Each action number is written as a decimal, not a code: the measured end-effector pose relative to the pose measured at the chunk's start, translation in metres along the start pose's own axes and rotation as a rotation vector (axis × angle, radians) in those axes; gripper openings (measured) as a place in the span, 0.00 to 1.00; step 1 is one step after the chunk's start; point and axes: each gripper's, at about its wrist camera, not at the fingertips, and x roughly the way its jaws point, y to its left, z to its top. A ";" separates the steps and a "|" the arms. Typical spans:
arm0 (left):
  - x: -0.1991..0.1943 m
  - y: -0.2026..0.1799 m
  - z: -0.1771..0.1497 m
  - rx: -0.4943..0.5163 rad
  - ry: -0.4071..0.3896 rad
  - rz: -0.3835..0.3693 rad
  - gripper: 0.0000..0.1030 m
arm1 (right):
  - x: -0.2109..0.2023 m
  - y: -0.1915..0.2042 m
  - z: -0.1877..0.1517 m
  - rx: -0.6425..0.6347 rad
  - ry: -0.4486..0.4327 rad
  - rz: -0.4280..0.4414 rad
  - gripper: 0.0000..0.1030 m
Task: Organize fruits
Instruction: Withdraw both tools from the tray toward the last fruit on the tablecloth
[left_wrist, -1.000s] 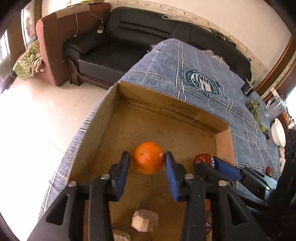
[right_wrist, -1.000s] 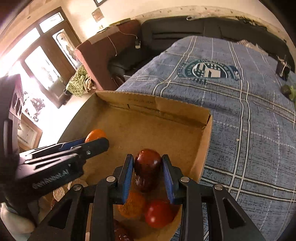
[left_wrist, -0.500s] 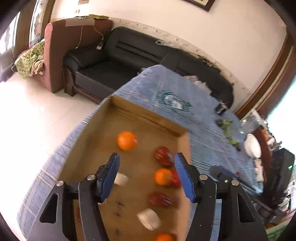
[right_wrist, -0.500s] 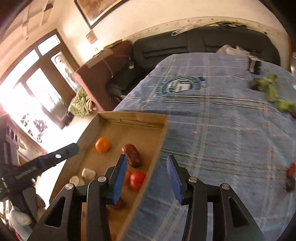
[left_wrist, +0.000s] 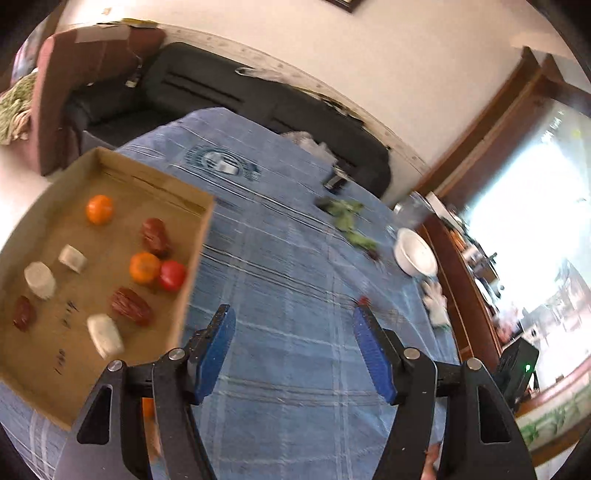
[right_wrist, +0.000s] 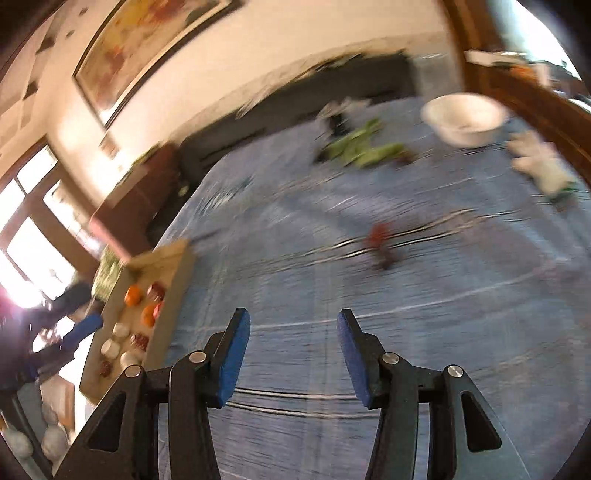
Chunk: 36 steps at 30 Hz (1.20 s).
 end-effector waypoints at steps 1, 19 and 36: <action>-0.001 -0.004 -0.002 0.005 0.002 -0.003 0.63 | -0.008 -0.007 0.001 0.019 -0.013 0.001 0.52; -0.028 -0.007 -0.017 0.092 -0.027 0.016 0.73 | -0.011 -0.008 -0.009 0.028 -0.004 -0.029 0.58; 0.006 0.100 0.017 -0.038 0.043 0.082 0.73 | 0.080 0.034 0.010 -0.028 0.091 -0.142 0.59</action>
